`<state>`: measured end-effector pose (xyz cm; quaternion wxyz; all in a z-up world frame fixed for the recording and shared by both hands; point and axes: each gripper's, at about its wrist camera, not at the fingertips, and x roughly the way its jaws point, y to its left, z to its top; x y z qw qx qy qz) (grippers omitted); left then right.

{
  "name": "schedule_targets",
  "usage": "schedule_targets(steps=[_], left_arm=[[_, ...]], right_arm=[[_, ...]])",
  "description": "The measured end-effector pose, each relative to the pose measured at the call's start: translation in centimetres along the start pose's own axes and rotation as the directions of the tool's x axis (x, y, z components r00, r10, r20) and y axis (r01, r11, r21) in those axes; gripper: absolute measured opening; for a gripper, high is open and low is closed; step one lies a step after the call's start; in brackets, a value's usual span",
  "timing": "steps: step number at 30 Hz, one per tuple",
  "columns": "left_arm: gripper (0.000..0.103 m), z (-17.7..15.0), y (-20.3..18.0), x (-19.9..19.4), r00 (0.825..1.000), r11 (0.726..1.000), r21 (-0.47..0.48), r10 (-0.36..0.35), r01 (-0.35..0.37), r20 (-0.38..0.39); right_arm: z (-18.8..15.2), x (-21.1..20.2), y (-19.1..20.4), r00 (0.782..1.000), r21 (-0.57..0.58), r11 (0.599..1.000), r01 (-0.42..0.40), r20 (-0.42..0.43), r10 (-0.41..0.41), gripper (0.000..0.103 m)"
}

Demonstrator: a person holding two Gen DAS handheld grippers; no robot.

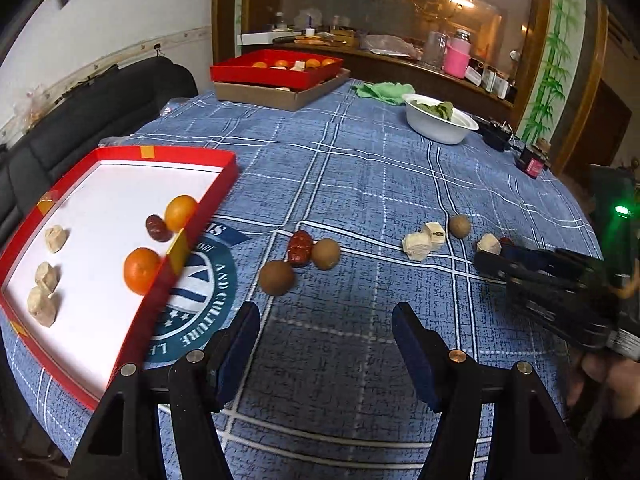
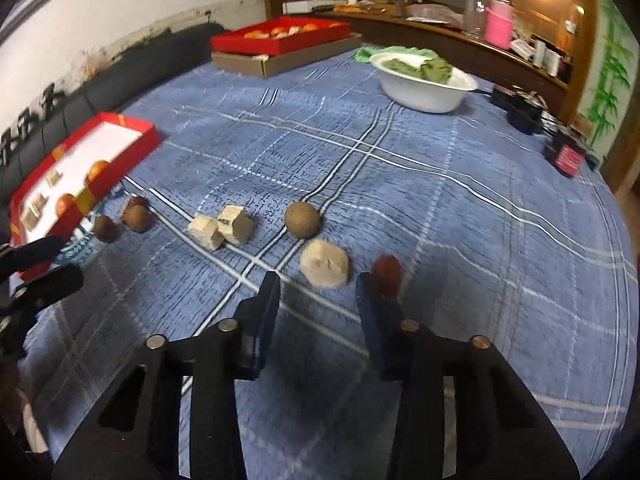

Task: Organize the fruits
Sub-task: 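Grasp a beige round cake with the right gripper while the left grasps a beige cube, then carry the beige cake and cube toward the red tray with both grippers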

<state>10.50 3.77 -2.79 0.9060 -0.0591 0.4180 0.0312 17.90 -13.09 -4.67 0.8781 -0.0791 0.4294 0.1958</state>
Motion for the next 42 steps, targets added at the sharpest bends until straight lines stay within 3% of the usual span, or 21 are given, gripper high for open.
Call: schedule_targets(steps=[2, 10, 14, 19, 23, 35, 42], left_arm=[[0.067, 0.2, -0.4, 0.4, 1.000, 1.000, 0.003, -0.004, 0.004, -0.003], [0.066, 2.0, -4.1, 3.7, 0.999, 0.997, 0.065, -0.034, 0.035, -0.014], [0.058, 2.7, -5.8, 5.7, 0.998, 0.995, 0.088, -0.034, 0.039, -0.056], [0.056, 3.5, -7.3, 7.8, 0.997, 0.995, 0.097, -0.012, 0.019, -0.079], [0.024, 4.1, -7.7, 8.3, 0.998, 0.995, 0.103, 0.004, 0.002, -0.062], [0.024, 0.8, -4.7, 3.1, 0.996, 0.997, 0.040, -0.071, 0.073, -0.044], [0.023, -1.9, -3.3, 0.3, 0.992, 0.993, 0.018, -0.119, 0.120, -0.033]], right_arm=[[0.4, 1.2, 0.2, 0.999, -0.016, 0.999, 0.034, -0.017, -0.034, 0.029], [1.1, 0.7, -1.2, 1.000, 0.050, 0.999, -0.015, 0.027, 0.014, 0.026], [1.1, 0.5, -2.2, 0.998, 0.086, 0.995, -0.044, 0.045, 0.041, 0.026], [1.4, -0.1, -2.3, 0.995, 0.089, 0.993, -0.077, 0.068, 0.071, 0.026], [1.5, -0.5, -2.2, 0.993, 0.086, 0.992, -0.092, 0.081, 0.086, 0.026], [1.4, -0.6, -1.4, 0.996, 0.068, 0.996, -0.066, 0.065, 0.062, 0.026], [-0.4, -3.7, 1.2, 0.996, 0.018, 0.998, -0.058, 0.072, 0.057, 0.026]])
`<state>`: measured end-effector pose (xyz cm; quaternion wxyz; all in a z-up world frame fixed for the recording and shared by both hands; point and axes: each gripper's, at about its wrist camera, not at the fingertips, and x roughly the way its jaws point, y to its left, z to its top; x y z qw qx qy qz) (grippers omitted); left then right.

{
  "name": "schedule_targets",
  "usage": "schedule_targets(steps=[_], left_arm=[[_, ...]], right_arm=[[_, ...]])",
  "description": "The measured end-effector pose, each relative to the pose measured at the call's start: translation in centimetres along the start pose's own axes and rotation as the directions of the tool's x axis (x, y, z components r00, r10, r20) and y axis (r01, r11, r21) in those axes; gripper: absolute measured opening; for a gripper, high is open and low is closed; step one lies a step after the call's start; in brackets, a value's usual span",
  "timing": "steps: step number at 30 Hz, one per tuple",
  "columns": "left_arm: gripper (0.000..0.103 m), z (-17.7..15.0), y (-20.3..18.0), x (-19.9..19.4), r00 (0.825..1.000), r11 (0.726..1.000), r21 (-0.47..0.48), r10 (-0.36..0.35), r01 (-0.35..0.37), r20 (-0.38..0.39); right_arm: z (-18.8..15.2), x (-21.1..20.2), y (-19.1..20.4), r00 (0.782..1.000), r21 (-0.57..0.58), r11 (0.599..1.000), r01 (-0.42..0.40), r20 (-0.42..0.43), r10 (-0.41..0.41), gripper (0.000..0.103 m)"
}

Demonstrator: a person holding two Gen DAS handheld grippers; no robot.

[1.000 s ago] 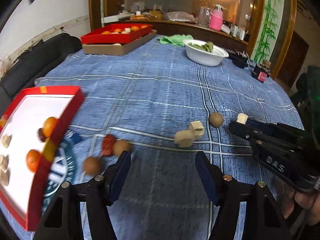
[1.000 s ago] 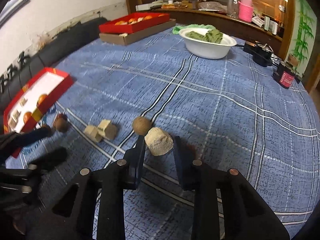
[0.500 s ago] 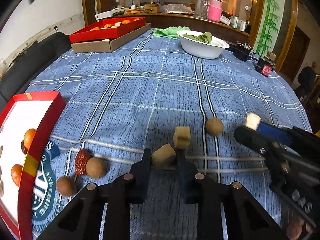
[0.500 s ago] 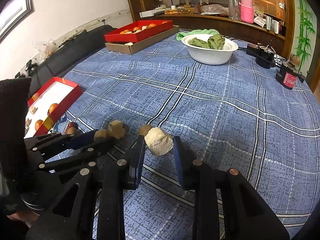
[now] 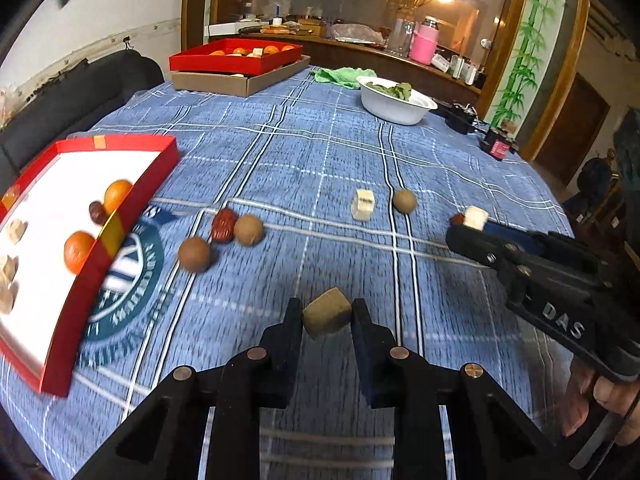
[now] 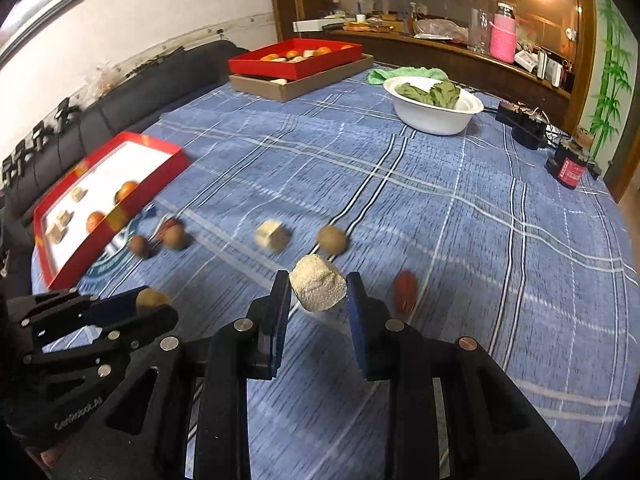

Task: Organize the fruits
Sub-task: 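Carry the beige cake and cube toward the red tray with both grippers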

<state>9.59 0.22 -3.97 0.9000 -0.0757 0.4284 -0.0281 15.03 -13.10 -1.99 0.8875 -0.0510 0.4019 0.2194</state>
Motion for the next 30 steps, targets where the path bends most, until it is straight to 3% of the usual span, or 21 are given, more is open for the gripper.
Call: schedule_targets(steps=[13, 30], left_arm=[[0.023, -2.0, 1.0, -3.2, 0.999, 1.000, -0.022, -0.013, 0.014, 0.034], [0.023, -2.9, 2.3, -5.4, 0.998, 0.999, -0.048, 0.011, -0.007, 0.067]], right_arm=[[-4.4, -3.5, 3.3, 0.999, 0.016, 0.999, -0.039, -0.003, 0.039, 0.027], [-4.8, -5.0, 6.1, 0.998, -0.032, 0.997, -0.066, 0.020, 0.067, 0.027]])
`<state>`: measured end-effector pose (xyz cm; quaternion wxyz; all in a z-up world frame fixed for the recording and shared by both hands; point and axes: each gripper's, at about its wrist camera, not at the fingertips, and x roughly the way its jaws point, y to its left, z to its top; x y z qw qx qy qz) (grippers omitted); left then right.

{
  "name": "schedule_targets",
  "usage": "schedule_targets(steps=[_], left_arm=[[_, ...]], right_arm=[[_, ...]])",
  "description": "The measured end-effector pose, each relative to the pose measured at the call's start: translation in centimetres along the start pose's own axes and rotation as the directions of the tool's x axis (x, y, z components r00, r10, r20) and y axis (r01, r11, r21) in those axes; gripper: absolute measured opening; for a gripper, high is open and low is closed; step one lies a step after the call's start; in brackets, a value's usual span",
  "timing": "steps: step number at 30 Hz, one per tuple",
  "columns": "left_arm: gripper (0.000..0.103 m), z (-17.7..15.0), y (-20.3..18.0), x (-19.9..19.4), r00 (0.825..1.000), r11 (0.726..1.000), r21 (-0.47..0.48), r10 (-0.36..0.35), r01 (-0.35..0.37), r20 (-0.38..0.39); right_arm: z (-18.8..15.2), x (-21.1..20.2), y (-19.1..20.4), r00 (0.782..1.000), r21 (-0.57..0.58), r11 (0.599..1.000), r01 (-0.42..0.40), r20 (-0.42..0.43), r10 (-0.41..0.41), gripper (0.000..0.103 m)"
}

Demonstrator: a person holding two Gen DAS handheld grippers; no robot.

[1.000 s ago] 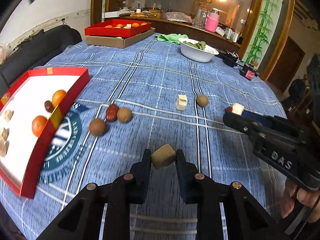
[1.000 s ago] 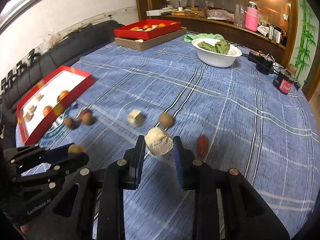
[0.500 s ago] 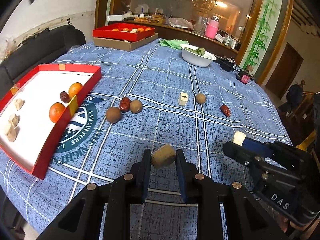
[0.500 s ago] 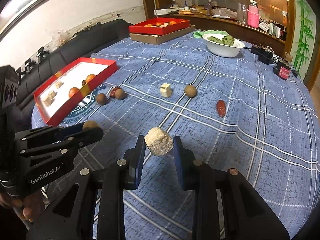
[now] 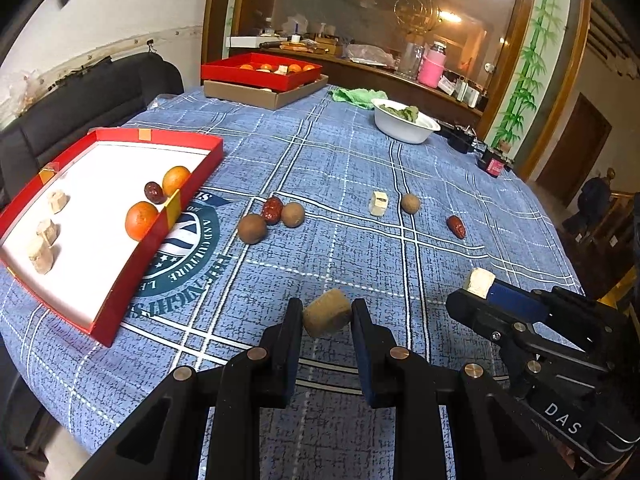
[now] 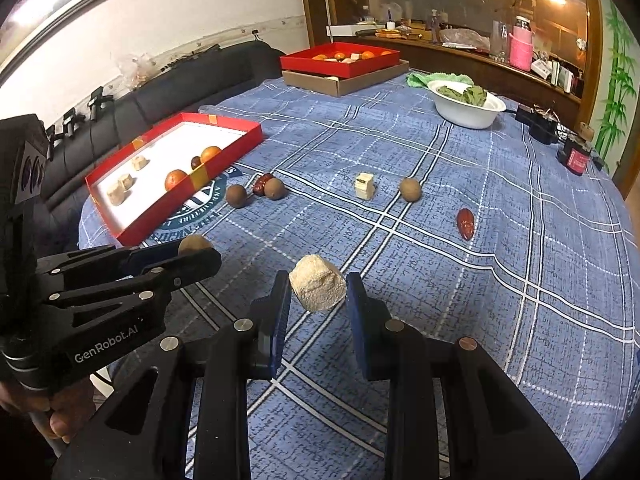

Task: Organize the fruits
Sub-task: 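Carry the beige cake and cube toward the red tray with both grippers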

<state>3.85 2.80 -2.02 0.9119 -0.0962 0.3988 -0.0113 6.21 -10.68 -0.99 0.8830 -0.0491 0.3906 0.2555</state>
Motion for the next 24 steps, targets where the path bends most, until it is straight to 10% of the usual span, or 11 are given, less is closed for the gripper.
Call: schedule_targets(steps=[24], left_arm=[[0.023, 0.0, 4.0, -1.3, 0.998, 0.995, -0.081, 0.055, -0.052, 0.027]], right_arm=[[0.5, 0.5, 0.7, 1.000, -0.012, 1.000, -0.016, -0.001, 0.016, 0.027]])
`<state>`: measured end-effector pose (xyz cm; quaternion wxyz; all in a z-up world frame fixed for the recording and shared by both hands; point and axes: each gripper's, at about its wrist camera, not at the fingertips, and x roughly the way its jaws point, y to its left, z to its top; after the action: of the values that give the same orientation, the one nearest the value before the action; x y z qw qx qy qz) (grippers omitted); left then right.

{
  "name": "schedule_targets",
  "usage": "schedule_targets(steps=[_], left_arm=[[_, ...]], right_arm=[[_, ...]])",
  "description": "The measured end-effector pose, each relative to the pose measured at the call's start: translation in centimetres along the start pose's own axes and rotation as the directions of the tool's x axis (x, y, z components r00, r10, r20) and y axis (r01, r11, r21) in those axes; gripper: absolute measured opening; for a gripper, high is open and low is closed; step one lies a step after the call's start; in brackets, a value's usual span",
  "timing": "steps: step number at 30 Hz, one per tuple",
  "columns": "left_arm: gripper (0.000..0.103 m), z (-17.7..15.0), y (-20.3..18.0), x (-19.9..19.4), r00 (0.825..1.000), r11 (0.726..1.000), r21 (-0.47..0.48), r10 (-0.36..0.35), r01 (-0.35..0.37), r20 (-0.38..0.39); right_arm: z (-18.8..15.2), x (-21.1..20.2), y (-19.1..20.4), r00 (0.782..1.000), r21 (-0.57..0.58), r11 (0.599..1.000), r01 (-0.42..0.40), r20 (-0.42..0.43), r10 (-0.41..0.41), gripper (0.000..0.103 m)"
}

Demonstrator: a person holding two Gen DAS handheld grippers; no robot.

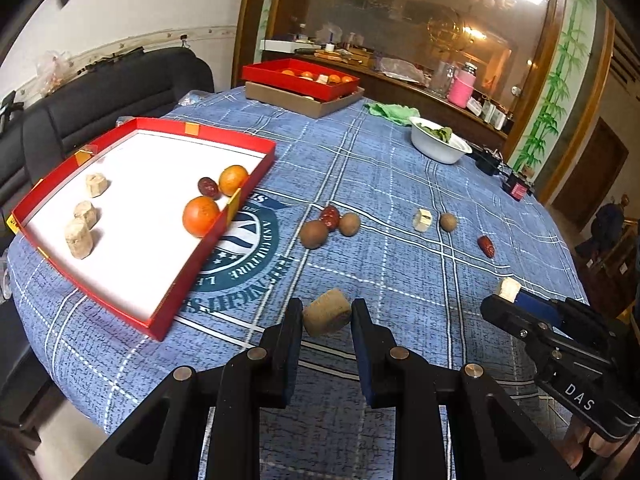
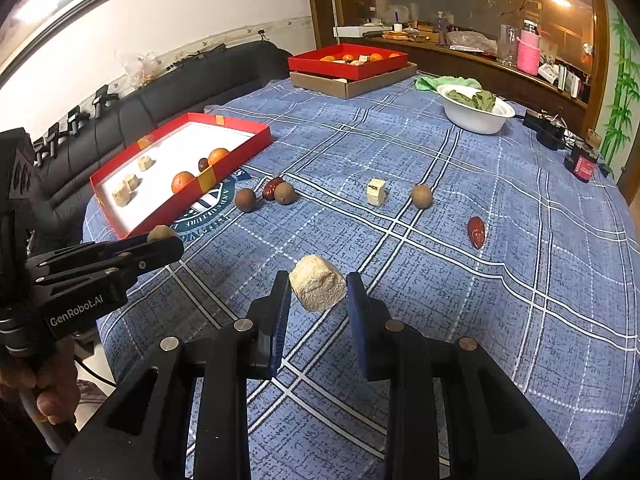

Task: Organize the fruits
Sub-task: 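Carry the beige cake and cube toward the red tray with both grippers, then lower the cake and cube into the red tray and open both grippers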

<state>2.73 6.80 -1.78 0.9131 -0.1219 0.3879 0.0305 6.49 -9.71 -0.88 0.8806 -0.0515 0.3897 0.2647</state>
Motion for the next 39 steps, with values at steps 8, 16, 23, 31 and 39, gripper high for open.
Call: schedule_targets(steps=[8, 16, 23, 31, 39], left_arm=[[0.023, 0.7, 1.8, -0.3, 1.000, 0.999, -0.034, 0.026, -0.026, 0.017], [0.023, 2.6, 5.3, -1.1, 0.994, 0.992, -0.098, 0.087, -0.080, 0.063], [0.023, 4.7, 8.7, -1.4, 0.984, 0.980, -0.145, 0.151, -0.137, 0.096], [0.023, 7.7, 11.9, -0.3, 0.968, 0.962, -0.172, 0.230, -0.210, 0.104], [0.023, 10.6, 13.5, 3.0, 0.956, 0.948, -0.171, 0.284, -0.269, 0.072]], right_arm=[[0.7, 0.5, 0.6, 1.000, -0.011, 1.000, -0.016, 0.000, 0.016, 0.027], [2.4, 1.8, 2.9, 0.998, -0.052, 0.997, -0.065, 0.003, 0.066, 0.027], [5.4, 3.5, 6.5, 0.992, -0.109, 0.987, -0.122, 0.020, 0.125, 0.027], [9.4, 6.9, 10.4, 0.981, -0.154, 0.970, -0.186, 0.022, 0.192, 0.027], [13.5, 11.8, 12.3, 0.978, -0.148, 0.967, -0.206, 0.004, 0.208, 0.027]])
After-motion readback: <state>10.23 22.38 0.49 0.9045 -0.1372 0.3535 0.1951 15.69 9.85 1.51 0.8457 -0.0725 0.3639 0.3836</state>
